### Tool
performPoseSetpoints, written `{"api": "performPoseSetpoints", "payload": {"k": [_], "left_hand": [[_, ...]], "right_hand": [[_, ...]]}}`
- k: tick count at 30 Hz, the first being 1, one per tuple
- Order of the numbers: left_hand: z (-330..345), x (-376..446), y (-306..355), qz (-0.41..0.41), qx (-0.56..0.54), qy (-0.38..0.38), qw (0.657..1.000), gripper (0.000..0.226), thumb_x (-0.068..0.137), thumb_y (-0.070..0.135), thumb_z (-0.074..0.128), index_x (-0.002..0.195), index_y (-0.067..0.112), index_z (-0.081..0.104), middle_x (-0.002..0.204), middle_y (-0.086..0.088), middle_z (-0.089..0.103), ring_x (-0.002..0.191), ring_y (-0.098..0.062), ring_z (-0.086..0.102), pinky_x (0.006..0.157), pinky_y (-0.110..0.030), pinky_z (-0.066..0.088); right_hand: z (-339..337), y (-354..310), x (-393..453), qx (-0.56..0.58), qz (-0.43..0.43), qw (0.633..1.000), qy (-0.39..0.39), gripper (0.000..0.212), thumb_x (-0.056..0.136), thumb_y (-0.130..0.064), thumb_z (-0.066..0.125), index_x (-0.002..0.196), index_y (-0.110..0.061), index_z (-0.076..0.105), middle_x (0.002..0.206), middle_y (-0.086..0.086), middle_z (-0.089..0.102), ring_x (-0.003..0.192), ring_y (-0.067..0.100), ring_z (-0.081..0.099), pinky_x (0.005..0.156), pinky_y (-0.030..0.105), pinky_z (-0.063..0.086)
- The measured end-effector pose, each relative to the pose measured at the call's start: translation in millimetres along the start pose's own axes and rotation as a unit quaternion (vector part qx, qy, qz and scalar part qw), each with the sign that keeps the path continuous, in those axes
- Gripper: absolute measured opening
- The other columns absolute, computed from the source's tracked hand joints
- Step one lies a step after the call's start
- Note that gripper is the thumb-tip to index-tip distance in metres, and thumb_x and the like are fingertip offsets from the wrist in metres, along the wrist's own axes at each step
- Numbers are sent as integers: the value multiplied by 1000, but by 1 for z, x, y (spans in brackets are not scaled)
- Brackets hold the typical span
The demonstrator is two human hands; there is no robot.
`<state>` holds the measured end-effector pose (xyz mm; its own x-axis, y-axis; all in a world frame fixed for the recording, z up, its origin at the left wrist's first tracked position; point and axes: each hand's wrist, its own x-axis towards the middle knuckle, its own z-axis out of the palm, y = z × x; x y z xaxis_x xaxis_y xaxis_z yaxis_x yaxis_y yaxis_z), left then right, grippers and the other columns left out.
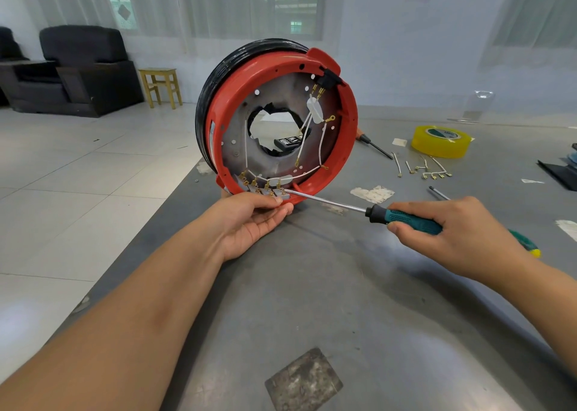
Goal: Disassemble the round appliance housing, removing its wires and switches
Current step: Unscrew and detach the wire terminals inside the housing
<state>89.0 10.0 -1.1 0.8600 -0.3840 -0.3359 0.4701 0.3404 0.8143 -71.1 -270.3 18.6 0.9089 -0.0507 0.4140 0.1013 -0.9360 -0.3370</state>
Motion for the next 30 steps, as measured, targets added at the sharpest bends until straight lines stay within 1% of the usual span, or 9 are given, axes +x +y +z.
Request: {"api": "performPoseSetpoints", "payload": {"k": [4, 6, 10, 14, 18, 20, 23, 26, 30], "left_hand": [[-1, 0, 1, -1, 0, -3, 1000, 17, 96, -12, 62, 111, -14, 69, 95, -27, 78, 78, -27, 80, 62, -25, 64], [-1, -1, 1, -2, -2, -4, 1000, 14, 96, -11, 61, 107, -13, 69, 93, -26, 78, 77, -27, 80, 62, -24, 64], [-1, 0, 1, -3, -10, -5, 1000, 14, 97, -11, 60, 107, -12, 70, 94, -26, 78, 78, -26, 80, 62, -24, 64], [-2, 0, 0, -1, -8, -6, 1000, 14, 96, -10, 60, 107, -13, 70, 94, -26, 78, 79, -26, 81, 61, -24, 63], [-3, 1, 0, 5, -15, -4, 1000, 13, 96, -10, 61, 104, -11, 71, 94, -25, 78, 80, -26, 81, 62, -24, 63], [-3, 1, 0, 6, -20, -3, 1000, 13, 96, -10, 61, 105, -12, 70, 96, -26, 78, 81, -26, 81, 62, -24, 63], [-3, 1, 1, 9, -29, -4, 1000, 15, 96, -8, 62, 107, -11, 71, 97, -25, 78, 82, -26, 81, 61, -24, 63], [-3, 1, 0, 14, -47, -5, 999, 15, 96, -7, 61, 106, -9, 73, 97, -23, 79, 83, -26, 81, 61, -24, 62], [-4, 1, 0, 16, -53, -9, 998, 15, 96, -6, 62, 104, -9, 74, 98, -23, 79, 85, -26, 81, 61, -24, 62]], "right_hand": [[1, -5, -1, -16, -3, 1000, -1, 43, 85, -56, 59, 121, -37, 74, 71, -36, 55, 78, -11, 60, 50, 7, 38], [2, -9, -2, -20, -6, 1000, 3, 45, 85, -57, 58, 122, -37, 73, 72, -35, 57, 80, -11, 61, 55, 7, 35], [3, -14, -3, -20, -10, 1000, 14, 47, 85, -61, 55, 121, -37, 74, 75, -24, 62, 64, -6, 60, 56, 11, 38], [4, -17, -4, 1, -11, 1000, 21, 57, 83, -70, 45, 121, -37, 74, 73, -29, 58, 63, -10, 59, 56, 9, 38], [5, -19, -6, 9, -10, 1000, 18, 55, 85, -71, 44, 121, -41, 71, 74, -25, 62, 85, -15, 60, 53, 7, 42], [6, -20, -7, 8, -13, 1000, 19, 52, 86, -71, 44, 122, -42, 69, 74, -23, 64, 84, -12, 61, 50, 13, 46], [9, -21, -7, -5, -19, 999, 29, 51, 86, -70, 44, 122, -42, 69, 76, -19, 66, 67, 0, 64, 54, 20, 53], [13, -25, -7, -12, -21, 999, 39, 42, 89, -62, 50, 119, -41, 70, 77, -13, 71, 63, 7, 63, 56, 38, 59], [14, -28, -7, -8, -17, 999, 36, 43, 88, -63, 50, 119, -41, 71, 75, -13, 70, 63, 4, 62, 56, 37, 58]]}}
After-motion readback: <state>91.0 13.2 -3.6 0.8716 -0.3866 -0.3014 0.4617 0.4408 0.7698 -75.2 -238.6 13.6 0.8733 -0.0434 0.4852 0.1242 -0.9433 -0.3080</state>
